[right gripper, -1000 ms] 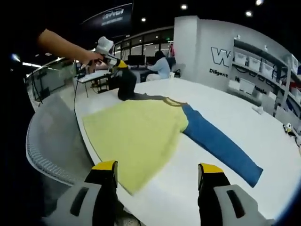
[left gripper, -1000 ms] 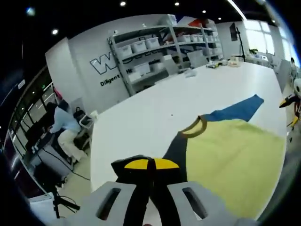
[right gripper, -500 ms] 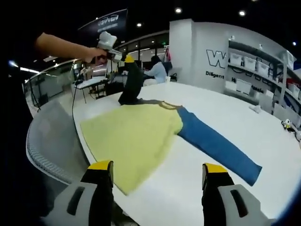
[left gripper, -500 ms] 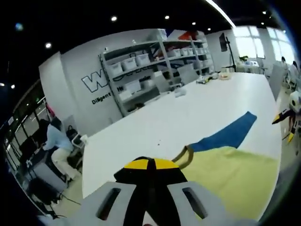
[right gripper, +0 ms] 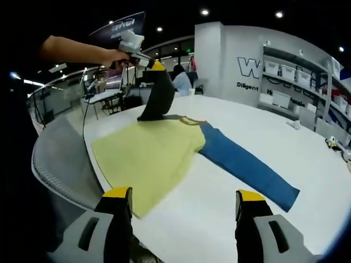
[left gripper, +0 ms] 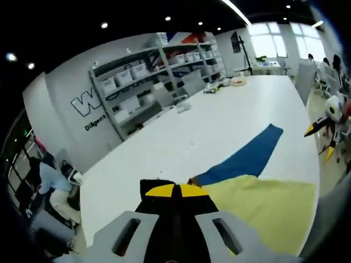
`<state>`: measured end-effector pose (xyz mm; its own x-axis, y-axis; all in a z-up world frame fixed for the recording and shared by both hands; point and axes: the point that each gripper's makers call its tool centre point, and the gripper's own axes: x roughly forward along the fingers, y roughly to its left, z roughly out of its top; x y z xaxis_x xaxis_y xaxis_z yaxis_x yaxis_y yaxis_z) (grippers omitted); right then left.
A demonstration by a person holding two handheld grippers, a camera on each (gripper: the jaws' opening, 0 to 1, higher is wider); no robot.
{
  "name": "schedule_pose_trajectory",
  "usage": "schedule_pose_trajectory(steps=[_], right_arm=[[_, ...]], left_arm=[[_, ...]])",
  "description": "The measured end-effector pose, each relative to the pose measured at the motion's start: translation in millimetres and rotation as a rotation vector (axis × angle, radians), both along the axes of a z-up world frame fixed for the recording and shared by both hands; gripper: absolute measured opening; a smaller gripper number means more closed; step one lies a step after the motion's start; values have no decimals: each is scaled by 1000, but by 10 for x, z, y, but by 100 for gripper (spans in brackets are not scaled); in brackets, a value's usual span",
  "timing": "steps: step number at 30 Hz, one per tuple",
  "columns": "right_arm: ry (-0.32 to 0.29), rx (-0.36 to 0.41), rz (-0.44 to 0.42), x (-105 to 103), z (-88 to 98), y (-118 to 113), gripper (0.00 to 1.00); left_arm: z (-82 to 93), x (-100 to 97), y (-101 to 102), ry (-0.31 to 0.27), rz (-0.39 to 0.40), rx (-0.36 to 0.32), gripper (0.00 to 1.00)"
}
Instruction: Fold the garment on the visible template until the final outline fits inside the template.
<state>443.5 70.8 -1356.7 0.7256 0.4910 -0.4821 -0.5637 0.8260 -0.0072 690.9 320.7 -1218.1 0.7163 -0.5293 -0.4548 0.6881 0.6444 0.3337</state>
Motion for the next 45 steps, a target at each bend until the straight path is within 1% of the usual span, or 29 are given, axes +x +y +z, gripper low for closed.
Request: schedule_pose_trajectory(steps=[1,3,5,7,8,9,12,13,15,18,23,30,32,36,39,44,45], right_arm=[[1,6,-12,-6,2,-32,75],[-1,12,-29,-24,11,-74,74],[-4,16,-45,-41,16,-117,74],[-3,22,-59,-63,26,-148,74],[-4,22,-65,-68,24,-160,74],[-2,23,-71,-78,21,-175,74],[2,24,-84,-97,11,-207,74],[3,23,-86,-100,9,-214,74],[6,26,-96,-113,5,-236,74],[11,25,-109,-125,-11,-274,74],[20,31,-134,-132,-27,-308,75],[27,43,-139,-123,-32,-268,74],[28,46,-140,-122,-31,-254,74],[39,61,-154,-115,-50,-244,74],[39,62,-164,-107,-55,-262,74],[48,71,-186,-120,-69,-309,74],[50,72,-189,-130,-81,-322,74]], left_arm=[[-55,8,-62,13,0,-3,0],[-116,15,-145,20,-7,0,0],[-216,53,-272,31,-15,15,0],[-271,76,-346,43,-18,24,0],[-316,97,-396,42,-19,44,0],[-332,111,-429,44,-17,46,0],[-385,134,-587,75,-4,4,0],[-416,158,-622,78,-4,1,0],[-470,163,-695,87,-11,0,0],[-604,156,-803,102,-38,24,0],[-766,149,-927,131,-59,39,0],[-954,131,-1090,157,-75,55,0],[-1036,123,-1132,164,-75,65,0],[-1237,82,-1221,192,-83,88,0],[-1326,28,-1277,202,-95,104,0],[-1466,-33,-1404,221,-128,111,0],[-1470,-90,-1427,225,-136,114,0]])
